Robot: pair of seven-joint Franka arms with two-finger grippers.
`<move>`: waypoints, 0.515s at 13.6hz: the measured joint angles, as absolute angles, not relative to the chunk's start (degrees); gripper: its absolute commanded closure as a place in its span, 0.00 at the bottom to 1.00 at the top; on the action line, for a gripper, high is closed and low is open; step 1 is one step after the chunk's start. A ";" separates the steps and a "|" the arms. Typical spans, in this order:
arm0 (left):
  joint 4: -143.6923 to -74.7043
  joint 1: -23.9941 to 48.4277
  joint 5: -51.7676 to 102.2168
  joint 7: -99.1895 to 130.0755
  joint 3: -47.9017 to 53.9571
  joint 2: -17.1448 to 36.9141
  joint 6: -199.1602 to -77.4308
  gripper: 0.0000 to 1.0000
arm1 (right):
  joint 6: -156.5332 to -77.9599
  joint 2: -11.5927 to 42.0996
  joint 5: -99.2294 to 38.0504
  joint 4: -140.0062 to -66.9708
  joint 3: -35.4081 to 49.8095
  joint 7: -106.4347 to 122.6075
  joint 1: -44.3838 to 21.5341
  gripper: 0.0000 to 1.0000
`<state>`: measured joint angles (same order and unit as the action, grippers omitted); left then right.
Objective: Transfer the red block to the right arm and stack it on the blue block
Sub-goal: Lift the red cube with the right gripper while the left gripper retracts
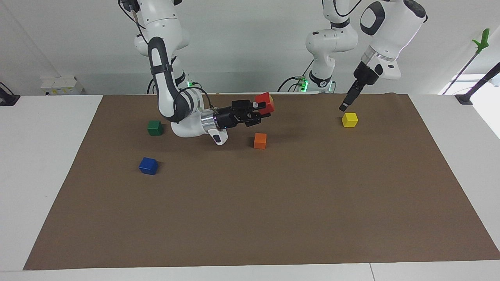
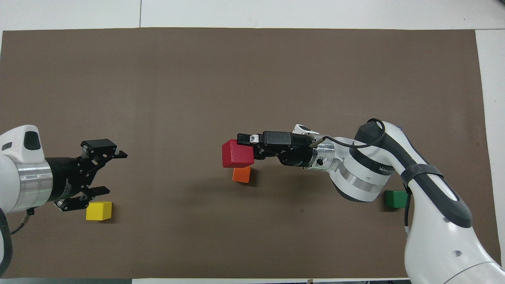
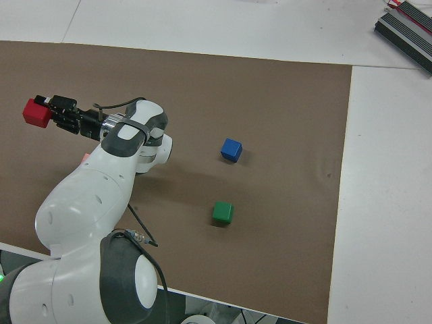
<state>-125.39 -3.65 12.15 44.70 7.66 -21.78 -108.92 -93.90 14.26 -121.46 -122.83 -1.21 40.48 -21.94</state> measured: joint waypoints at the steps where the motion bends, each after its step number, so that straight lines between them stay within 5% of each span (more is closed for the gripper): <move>1: -122.52 -4.26 9.50 40.62 7.18 -20.54 -106.12 0.00 | -96.72 13.47 -119.81 -122.35 -1.20 38.95 -21.97 1.00; 7: -106.94 -6.43 -0.86 14.20 5.80 -12.81 -90.79 0.00 | -113.88 7.40 -103.71 -118.20 -1.12 24.46 -22.18 1.00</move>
